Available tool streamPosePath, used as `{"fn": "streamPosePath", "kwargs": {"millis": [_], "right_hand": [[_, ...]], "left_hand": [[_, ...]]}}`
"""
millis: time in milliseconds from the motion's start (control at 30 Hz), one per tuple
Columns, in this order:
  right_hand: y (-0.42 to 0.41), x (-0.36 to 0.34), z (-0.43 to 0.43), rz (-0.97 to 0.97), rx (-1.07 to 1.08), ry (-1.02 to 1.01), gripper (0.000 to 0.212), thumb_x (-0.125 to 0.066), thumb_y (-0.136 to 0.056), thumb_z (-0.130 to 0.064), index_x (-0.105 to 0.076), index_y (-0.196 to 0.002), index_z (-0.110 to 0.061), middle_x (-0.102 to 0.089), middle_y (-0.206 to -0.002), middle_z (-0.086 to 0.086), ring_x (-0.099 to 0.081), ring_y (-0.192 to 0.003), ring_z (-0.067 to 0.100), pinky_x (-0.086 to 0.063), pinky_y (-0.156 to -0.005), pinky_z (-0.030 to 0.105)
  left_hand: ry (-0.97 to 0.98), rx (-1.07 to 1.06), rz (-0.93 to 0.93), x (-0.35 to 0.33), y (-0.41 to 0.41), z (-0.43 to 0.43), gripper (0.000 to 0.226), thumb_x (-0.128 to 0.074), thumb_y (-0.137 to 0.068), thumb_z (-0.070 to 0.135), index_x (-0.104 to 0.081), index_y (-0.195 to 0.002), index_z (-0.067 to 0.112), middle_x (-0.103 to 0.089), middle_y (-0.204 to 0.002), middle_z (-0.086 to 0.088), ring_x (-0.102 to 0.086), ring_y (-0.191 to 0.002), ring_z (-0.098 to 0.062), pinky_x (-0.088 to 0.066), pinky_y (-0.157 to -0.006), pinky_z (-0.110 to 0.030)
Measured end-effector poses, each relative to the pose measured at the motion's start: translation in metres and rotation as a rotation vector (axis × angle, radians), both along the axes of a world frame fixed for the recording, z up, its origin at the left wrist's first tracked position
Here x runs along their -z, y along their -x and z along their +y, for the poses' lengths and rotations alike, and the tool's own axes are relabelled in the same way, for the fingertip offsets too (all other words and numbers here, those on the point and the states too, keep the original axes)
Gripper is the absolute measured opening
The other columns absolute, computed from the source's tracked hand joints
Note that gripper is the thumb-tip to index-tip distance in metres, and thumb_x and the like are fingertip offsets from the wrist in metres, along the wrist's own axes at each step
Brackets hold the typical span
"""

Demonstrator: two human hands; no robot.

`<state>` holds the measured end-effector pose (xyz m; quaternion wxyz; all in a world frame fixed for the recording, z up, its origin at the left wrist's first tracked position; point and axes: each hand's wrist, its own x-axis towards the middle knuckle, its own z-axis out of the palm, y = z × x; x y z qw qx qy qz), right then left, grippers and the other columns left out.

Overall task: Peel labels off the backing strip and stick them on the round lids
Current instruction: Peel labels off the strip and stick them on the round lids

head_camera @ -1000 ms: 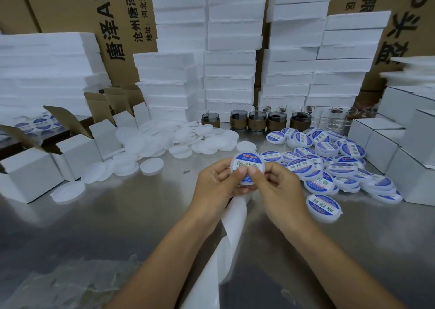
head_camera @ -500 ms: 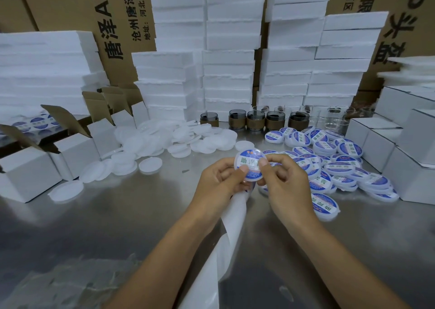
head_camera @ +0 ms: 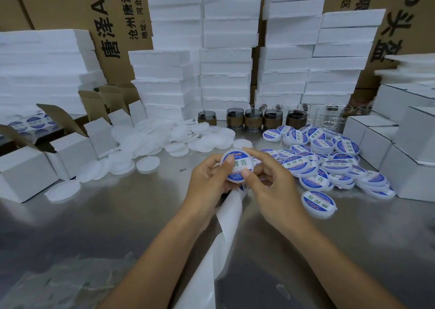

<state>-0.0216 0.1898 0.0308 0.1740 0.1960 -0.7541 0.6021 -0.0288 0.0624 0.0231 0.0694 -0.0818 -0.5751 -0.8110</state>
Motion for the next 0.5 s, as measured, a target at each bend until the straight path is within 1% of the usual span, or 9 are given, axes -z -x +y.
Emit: {"fn": "streamPosePath", "kwargs": {"millis": [67, 167, 267, 300, 367, 400, 467, 500], "right_hand": [[0.0, 0.001, 0.001, -0.009, -0.021, 0.012, 0.043, -0.064, -0.086, -0.014, -0.052, -0.111, -0.047, -0.063, -0.067, -0.012, -0.059, -0.068, 0.002, -0.045, -0.069, 0.013], [0.0, 0.003, 0.002, -0.023, -0.057, 0.008, 0.053, -0.07, -0.081, -0.013, -0.049, -0.113, -0.05, -0.062, -0.069, -0.01, -0.058, -0.068, 0.002, -0.046, -0.071, 0.012], [0.0, 0.003, 0.001, -0.029, -0.067, 0.014, 0.055, -0.068, -0.082, -0.009, -0.049, -0.114, -0.049, -0.064, -0.074, -0.003, -0.06, -0.072, 0.007, -0.049, -0.075, 0.017], [0.0, 0.003, 0.002, -0.038, -0.066, 0.026, 0.054, -0.066, -0.083, -0.008, -0.049, -0.113, -0.049, -0.064, -0.074, -0.004, -0.061, -0.072, 0.009, -0.05, -0.075, 0.018], [0.002, 0.002, 0.004, -0.079, -0.043, 0.081, 0.049, -0.062, -0.086, -0.007, -0.052, -0.111, -0.047, -0.061, -0.071, -0.008, -0.061, -0.072, 0.009, -0.051, -0.07, 0.018], [0.005, 0.001, 0.007, -0.099, -0.011, 0.115, 0.045, -0.06, -0.088, -0.007, -0.053, -0.112, -0.044, -0.06, -0.069, -0.009, -0.062, -0.07, 0.006, -0.051, -0.066, 0.016], [0.011, -0.002, 0.016, -0.111, 0.107, 0.157, 0.04, -0.057, -0.089, -0.006, -0.053, -0.115, -0.037, -0.056, -0.069, -0.01, -0.061, -0.061, -0.002, -0.047, -0.056, 0.01], [0.015, -0.003, 0.022, -0.125, 0.172, 0.181, 0.04, -0.056, -0.09, -0.007, -0.051, -0.117, -0.036, -0.056, -0.071, -0.008, -0.06, -0.058, -0.003, -0.045, -0.053, 0.009]], "left_hand": [[0.017, -0.015, 0.002, 0.001, 0.0, -0.001, 0.032, -0.066, -0.073, 0.04, -0.068, -0.093, 0.015, -0.074, -0.091, -0.011, -0.071, -0.082, -0.025, -0.056, -0.067, -0.028], [0.087, -0.048, -0.003, 0.001, -0.001, -0.002, 0.037, -0.064, -0.073, 0.045, -0.067, -0.095, 0.016, -0.074, -0.087, -0.009, -0.069, -0.079, -0.022, -0.054, -0.068, -0.029], [0.073, -0.048, -0.004, -0.001, -0.003, -0.001, 0.035, -0.064, -0.074, 0.042, -0.066, -0.094, 0.014, -0.074, -0.084, -0.009, -0.07, -0.074, -0.02, -0.055, -0.064, -0.027], [0.074, -0.052, 0.001, -0.001, -0.003, -0.001, 0.033, -0.064, -0.075, 0.041, -0.066, -0.094, 0.014, -0.074, -0.083, -0.008, -0.07, -0.073, -0.02, -0.055, -0.066, -0.029], [0.105, -0.079, 0.001, -0.002, -0.003, -0.001, 0.028, -0.063, -0.08, 0.038, -0.065, -0.096, 0.015, -0.074, -0.082, -0.004, -0.069, -0.071, -0.018, -0.052, -0.071, -0.034], [0.11, -0.094, -0.006, -0.002, -0.002, -0.001, 0.024, -0.062, -0.084, 0.035, -0.064, -0.098, 0.015, -0.074, -0.082, -0.001, -0.069, -0.071, -0.016, -0.053, -0.073, -0.035], [0.098, -0.135, -0.025, -0.001, 0.0, -0.002, 0.016, -0.06, -0.088, 0.031, -0.063, -0.097, 0.017, -0.072, -0.077, 0.005, -0.068, -0.071, -0.012, -0.055, -0.071, -0.029], [0.094, -0.161, -0.037, -0.001, 0.001, -0.003, 0.013, -0.06, -0.089, 0.029, -0.063, -0.095, 0.018, -0.071, -0.073, 0.007, -0.066, -0.068, -0.01, -0.056, -0.069, -0.026]]}}
